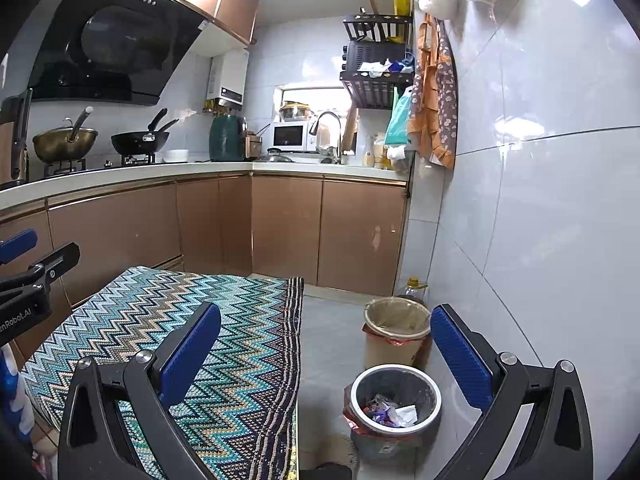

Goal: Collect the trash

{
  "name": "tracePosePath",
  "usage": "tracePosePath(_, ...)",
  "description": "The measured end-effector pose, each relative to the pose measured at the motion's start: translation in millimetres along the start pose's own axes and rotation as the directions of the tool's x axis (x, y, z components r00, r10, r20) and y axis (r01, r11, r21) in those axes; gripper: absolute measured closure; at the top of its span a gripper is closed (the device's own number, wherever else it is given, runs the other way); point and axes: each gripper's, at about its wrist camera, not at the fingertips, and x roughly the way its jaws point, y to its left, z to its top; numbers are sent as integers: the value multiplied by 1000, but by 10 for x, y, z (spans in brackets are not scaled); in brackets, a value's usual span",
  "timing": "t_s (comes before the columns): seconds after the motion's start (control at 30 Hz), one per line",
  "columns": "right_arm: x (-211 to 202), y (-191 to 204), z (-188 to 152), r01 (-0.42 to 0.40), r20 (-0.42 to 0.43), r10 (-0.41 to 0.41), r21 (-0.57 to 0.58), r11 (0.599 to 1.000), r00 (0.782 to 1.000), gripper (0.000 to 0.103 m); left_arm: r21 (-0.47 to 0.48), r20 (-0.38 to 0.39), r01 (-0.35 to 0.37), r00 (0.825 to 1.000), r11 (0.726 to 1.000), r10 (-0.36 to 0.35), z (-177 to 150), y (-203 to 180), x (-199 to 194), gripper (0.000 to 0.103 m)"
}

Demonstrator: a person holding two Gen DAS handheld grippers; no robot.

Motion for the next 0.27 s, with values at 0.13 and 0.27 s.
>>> tracePosePath(0.13,4,-9,-9,4,-3,-4,3,1000,1000,0,1,-1,-1,1000,1000,1,0,-25,-6,18)
tracePosePath(0.27,7,-21,-11,8,-5,-8,6,1000,1000,0,0,-3,3,1000,1000,-3,1,-3,3,18)
